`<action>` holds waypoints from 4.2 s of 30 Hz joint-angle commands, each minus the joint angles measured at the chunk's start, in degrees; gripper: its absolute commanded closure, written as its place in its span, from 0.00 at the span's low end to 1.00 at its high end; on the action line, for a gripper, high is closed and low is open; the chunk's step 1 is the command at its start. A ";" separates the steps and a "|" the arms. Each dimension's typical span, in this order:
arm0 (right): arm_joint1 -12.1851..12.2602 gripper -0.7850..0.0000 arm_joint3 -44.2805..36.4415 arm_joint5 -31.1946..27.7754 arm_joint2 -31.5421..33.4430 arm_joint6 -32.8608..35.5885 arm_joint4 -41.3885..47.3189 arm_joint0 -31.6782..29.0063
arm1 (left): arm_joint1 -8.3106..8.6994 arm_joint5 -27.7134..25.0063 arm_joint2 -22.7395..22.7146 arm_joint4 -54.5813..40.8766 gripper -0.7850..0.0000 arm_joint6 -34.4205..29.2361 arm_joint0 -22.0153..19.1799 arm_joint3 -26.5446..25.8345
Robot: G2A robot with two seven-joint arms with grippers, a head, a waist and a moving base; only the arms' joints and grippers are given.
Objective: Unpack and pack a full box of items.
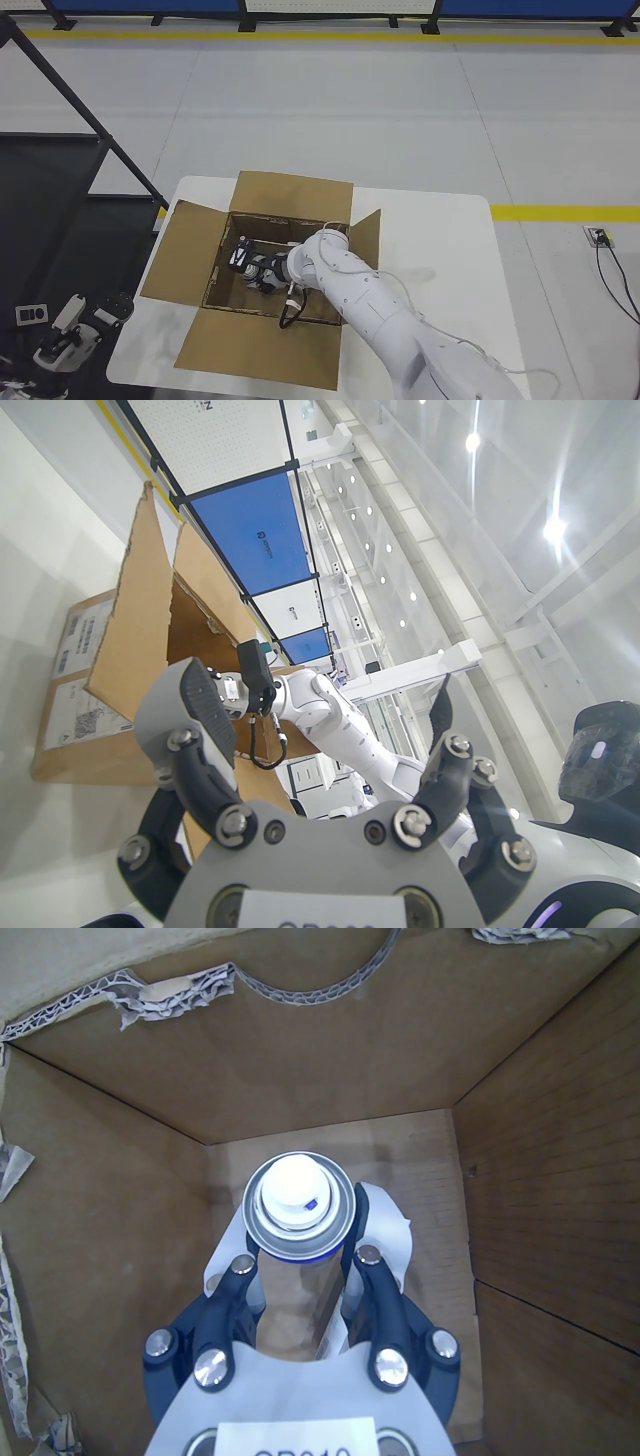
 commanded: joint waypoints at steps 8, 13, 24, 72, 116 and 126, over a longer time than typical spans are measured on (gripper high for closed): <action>0.07 0.54 -0.06 -0.13 0.26 -0.86 -0.70 -0.10 | 0.00 0.00 0.00 0.00 0.00 0.00 0.00 0.00; 0.16 0.21 -0.10 -0.15 0.44 -1.51 -1.07 -0.21 | 0.00 0.00 0.00 0.00 0.00 0.00 0.00 0.00; 0.56 0.10 -1.54 -0.47 0.46 -5.76 -3.23 0.26 | 0.00 0.00 0.00 0.00 0.00 0.00 0.00 0.00; 16.32 0.00 -50.79 11.88 12.41 -7.95 -25.58 -16.20 | -0.76 2.22 -0.57 9.71 0.00 7.39 -3.77 4.49; 28.62 0.00 -94.83 -4.56 59.50 -17.07 4.34 -66.12 | -1.03 1.83 11.50 28.47 0.00 3.24 -5.10 -6.98; 30.08 0.00 -89.20 -2.69 59.57 3.52 36.00 -62.01 | -0.98 3.33 15.02 30.46 0.00 2.42 -7.43 -6.05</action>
